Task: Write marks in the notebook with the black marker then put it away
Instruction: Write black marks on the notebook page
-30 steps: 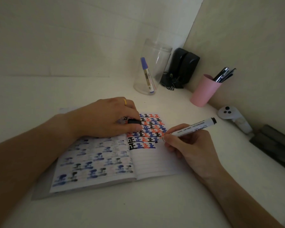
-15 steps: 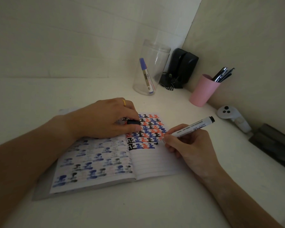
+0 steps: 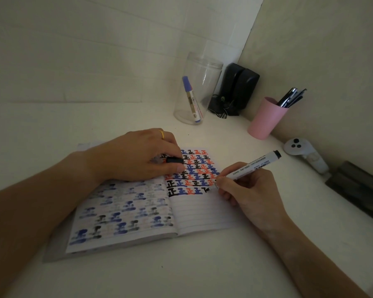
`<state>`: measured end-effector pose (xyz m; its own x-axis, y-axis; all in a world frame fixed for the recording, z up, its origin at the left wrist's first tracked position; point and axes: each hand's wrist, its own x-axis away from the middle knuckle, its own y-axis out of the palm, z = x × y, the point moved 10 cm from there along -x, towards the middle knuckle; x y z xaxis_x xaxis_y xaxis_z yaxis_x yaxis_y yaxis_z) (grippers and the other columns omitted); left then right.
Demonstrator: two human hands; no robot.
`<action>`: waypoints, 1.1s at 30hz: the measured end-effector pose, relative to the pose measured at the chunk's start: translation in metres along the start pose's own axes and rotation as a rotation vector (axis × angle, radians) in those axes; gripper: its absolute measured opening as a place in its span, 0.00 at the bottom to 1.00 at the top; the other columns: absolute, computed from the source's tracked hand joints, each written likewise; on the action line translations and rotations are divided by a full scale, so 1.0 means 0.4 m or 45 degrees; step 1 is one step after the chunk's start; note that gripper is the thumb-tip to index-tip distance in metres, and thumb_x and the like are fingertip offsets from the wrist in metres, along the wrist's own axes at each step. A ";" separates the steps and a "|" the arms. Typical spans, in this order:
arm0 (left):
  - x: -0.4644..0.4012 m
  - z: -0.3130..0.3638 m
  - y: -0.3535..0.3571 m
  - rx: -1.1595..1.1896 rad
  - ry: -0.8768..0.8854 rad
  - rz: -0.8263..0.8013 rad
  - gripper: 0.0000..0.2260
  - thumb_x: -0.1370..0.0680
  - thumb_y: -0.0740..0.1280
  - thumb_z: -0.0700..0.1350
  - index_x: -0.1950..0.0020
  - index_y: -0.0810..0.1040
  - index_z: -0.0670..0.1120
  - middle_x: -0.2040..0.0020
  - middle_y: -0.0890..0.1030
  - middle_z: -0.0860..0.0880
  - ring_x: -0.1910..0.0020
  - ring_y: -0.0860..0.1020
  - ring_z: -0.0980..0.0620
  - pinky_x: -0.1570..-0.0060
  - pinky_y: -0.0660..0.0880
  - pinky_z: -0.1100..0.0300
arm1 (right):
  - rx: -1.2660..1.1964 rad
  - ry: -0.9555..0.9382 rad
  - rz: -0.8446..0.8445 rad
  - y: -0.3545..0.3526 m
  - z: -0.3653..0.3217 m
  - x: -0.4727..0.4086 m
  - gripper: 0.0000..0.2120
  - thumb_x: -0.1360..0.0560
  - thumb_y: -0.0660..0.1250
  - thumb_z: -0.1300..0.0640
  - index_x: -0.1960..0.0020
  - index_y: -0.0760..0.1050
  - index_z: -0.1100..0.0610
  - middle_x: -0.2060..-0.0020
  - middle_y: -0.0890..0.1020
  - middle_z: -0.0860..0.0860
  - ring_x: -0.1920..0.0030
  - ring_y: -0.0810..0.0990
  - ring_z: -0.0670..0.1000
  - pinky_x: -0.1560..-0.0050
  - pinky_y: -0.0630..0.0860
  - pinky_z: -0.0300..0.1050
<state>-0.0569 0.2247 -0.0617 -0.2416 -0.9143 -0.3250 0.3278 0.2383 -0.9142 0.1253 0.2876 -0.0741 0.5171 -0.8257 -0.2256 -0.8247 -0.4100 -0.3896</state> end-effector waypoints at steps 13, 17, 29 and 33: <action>0.001 0.002 -0.001 0.008 -0.013 0.001 0.17 0.21 0.59 0.65 0.39 0.79 0.59 0.42 0.79 0.58 0.45 0.74 0.60 0.45 0.76 0.52 | -0.031 -0.079 -0.059 0.012 -0.019 0.003 0.05 0.28 0.74 0.68 0.61 0.84 0.60 0.72 0.83 0.51 0.71 0.80 0.48 0.69 0.75 0.34; 0.001 0.005 -0.004 0.007 -0.006 0.012 0.17 0.21 0.60 0.64 0.40 0.80 0.58 0.42 0.79 0.57 0.45 0.75 0.59 0.45 0.76 0.52 | -0.031 -0.075 -0.058 0.011 -0.018 0.004 0.05 0.28 0.74 0.68 0.61 0.84 0.60 0.72 0.83 0.53 0.71 0.80 0.48 0.69 0.76 0.35; 0.001 0.000 -0.002 0.004 -0.008 0.016 0.21 0.22 0.56 0.68 0.40 0.79 0.59 0.42 0.79 0.58 0.45 0.75 0.59 0.46 0.77 0.51 | 0.022 -0.072 0.001 0.001 -0.010 -0.001 0.06 0.29 0.73 0.67 0.63 0.83 0.59 0.71 0.82 0.49 0.69 0.79 0.48 0.65 0.79 0.45; 0.001 0.000 -0.002 0.006 -0.016 0.010 0.20 0.22 0.56 0.67 0.40 0.79 0.59 0.42 0.79 0.59 0.45 0.75 0.60 0.46 0.77 0.51 | 0.032 -0.075 0.012 0.000 -0.010 -0.001 0.06 0.30 0.73 0.68 0.64 0.82 0.60 0.71 0.81 0.51 0.68 0.78 0.49 0.65 0.78 0.49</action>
<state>-0.0574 0.2241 -0.0612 -0.2277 -0.9163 -0.3294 0.3337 0.2443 -0.9104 0.1240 0.2863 -0.0705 0.5228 -0.8046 -0.2815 -0.8239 -0.3922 -0.4091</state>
